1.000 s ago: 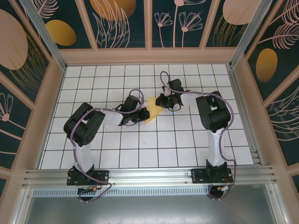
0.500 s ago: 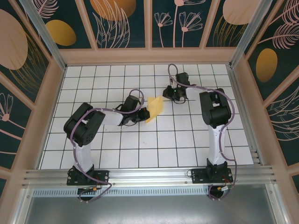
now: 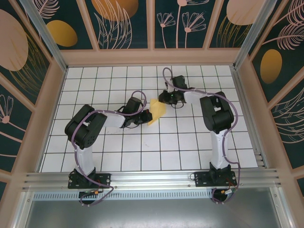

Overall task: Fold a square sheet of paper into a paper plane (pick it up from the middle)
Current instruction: Fourth fold the wing at the center of the table.

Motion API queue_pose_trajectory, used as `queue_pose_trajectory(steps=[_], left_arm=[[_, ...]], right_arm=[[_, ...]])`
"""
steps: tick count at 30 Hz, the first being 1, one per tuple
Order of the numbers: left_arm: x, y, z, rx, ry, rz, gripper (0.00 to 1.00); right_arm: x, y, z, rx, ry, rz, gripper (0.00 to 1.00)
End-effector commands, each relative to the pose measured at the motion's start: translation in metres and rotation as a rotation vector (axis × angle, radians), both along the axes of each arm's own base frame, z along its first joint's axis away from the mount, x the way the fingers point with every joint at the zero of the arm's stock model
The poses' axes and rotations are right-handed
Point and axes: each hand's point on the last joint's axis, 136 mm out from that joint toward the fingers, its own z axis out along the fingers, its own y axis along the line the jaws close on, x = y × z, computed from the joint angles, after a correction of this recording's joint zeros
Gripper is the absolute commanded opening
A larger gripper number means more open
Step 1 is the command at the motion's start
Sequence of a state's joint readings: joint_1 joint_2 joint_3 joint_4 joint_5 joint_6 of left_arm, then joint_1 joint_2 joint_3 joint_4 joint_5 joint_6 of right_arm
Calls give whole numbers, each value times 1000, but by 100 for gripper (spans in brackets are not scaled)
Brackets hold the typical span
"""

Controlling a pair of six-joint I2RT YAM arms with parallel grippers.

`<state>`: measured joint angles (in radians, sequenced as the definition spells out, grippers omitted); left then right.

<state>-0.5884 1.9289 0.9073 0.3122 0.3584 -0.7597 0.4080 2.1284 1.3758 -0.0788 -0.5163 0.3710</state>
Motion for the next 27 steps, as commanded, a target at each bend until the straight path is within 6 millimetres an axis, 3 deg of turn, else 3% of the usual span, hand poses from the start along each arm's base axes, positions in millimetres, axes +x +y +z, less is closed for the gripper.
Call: queue_pose_trajectory(steps=[1, 8, 18, 24, 27], left_arm=[[-34, 31, -52, 164, 166, 5, 3], [-35, 31, -53, 167, 168, 3, 3], [-36, 30, -50, 164, 164, -10, 4], [-36, 31, -49, 163, 156, -10, 4], [-33, 30, -47, 160, 144, -6, 4]], right_arm=[[-17, 13, 3, 24, 5, 70, 8], [-10, 3, -15, -2, 32, 43, 8], [34, -38, -29, -55, 24, -81, 8], [67, -55, 1, -62, -50, -159, 8], [68, -52, 26, -47, -92, -161, 8]])
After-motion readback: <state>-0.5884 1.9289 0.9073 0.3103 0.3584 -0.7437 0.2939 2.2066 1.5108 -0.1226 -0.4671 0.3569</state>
